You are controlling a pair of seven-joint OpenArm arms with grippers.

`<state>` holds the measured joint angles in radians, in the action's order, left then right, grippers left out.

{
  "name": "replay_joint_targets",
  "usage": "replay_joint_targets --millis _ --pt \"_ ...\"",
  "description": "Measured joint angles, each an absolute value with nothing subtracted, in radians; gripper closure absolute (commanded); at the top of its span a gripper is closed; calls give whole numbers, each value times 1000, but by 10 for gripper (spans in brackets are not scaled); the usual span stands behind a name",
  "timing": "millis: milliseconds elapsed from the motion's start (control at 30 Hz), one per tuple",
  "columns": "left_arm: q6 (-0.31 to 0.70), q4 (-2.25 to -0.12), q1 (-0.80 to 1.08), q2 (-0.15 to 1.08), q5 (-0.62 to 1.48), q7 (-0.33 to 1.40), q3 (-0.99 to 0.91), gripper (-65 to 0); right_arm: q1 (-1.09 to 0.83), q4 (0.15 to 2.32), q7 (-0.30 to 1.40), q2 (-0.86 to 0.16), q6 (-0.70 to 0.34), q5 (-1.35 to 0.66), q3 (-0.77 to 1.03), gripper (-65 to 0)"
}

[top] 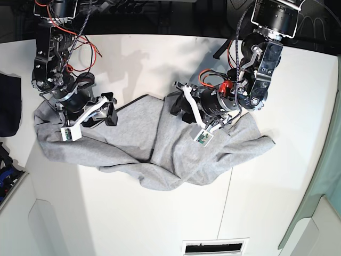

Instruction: Layout the t-shirt on the table in an organized manner, then fold the t-shirt properly

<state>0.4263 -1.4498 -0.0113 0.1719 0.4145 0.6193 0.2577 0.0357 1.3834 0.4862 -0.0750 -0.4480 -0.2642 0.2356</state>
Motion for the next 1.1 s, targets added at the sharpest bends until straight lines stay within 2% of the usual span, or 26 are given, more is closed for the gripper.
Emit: replay_joint_targets --millis 267,333,433,500,567,700,867,1100 --pt "427 -1450 -11 171 416 620 258 -288 61 1305 479 -38 -445 -278 234 -424" --pt "426 -1450 -11 172 416 620 258 -288 61 1284 479 -29 -444 -291 233 -327" --pt "426 -1450 -11 172 416 620 258 -288 62 1285 469 -25 -444 -292 233 -116" --pt "427 -1450 -10 172 416 620 254 -288 64 1285 445 -28 -444 -292 233 0" --pt "427 -1450 -11 172 416 620 244 -288 68 1286 446 -28 -448 -291 233 0" --pt "427 -1450 -11 200 418 620 220 -288 75 1337 477 -27 -524 -358 233 0" --pt "427 -1450 -12 242 439 620 159 -288 65 1528 739 -31 -530 -465 235 0" --pt "457 -1450 -12 324 512 651 144 -288 -137 1844 835 -52 -536 -591 288 0"
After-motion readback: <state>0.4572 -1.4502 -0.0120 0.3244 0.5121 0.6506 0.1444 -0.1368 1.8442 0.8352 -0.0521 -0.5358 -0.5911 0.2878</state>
